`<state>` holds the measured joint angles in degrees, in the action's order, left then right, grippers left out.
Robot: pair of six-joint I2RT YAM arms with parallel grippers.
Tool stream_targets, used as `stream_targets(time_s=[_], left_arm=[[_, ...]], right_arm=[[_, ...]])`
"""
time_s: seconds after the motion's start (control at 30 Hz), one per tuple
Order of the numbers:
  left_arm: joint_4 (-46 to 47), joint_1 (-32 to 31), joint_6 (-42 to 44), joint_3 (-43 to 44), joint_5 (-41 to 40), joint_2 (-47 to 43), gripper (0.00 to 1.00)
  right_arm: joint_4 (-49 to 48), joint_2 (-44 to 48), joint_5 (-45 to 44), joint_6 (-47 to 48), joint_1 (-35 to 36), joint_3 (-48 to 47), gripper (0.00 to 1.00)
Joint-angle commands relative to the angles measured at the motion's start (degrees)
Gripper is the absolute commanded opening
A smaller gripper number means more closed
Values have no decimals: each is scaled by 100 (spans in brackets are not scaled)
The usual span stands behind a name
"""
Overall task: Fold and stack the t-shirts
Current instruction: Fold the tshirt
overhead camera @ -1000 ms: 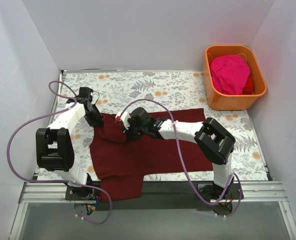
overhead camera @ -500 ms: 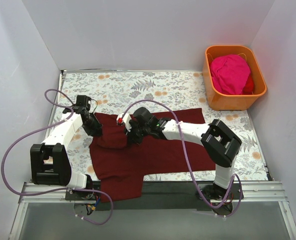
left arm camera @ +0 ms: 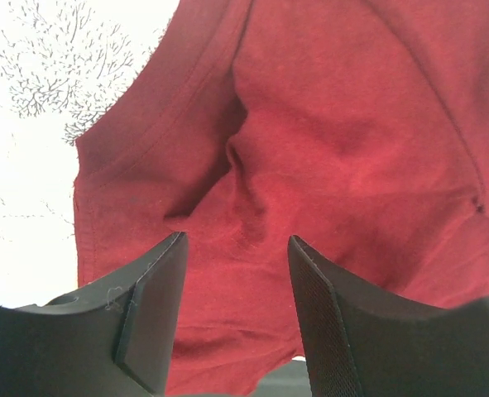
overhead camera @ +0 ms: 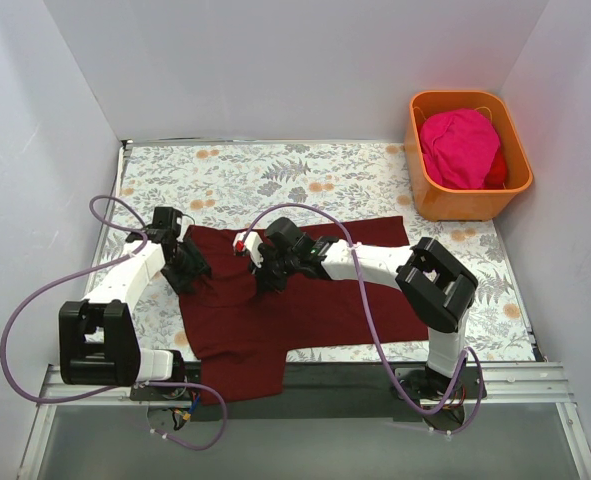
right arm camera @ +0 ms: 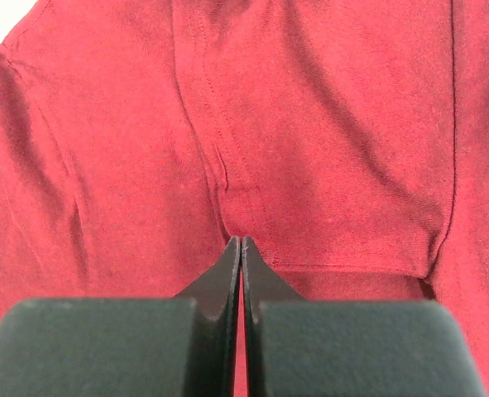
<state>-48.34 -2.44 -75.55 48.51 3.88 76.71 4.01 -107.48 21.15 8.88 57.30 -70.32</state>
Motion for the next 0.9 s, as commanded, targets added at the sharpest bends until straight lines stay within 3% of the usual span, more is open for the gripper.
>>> stream_targets(time_s=[0.0, 0.17, 0.5, 0.63, 0.7, 0.87], left_arm=[[87, 15, -57, -184, -28, -139, 49], [202, 15, -109, -325, 25, 28, 39], [544, 15, -355, -650, -28, 283, 36], [457, 15, -347, -633, -36, 178, 19], [387, 15, -329, -554, -63, 126, 1], [132, 15, -311, -387, -81, 90, 0]], right_arm=[[-14, 105, 47, 69, 18, 63, 1], [-14, 105, 91, 61, 18, 72, 1], [-23, 122, 109, 43, 18, 107, 1], [-32, 140, 135, 52, 18, 115, 1], [-32, 149, 127, 61, 18, 115, 1], [-23, 201, 91, 78, 18, 133, 1]])
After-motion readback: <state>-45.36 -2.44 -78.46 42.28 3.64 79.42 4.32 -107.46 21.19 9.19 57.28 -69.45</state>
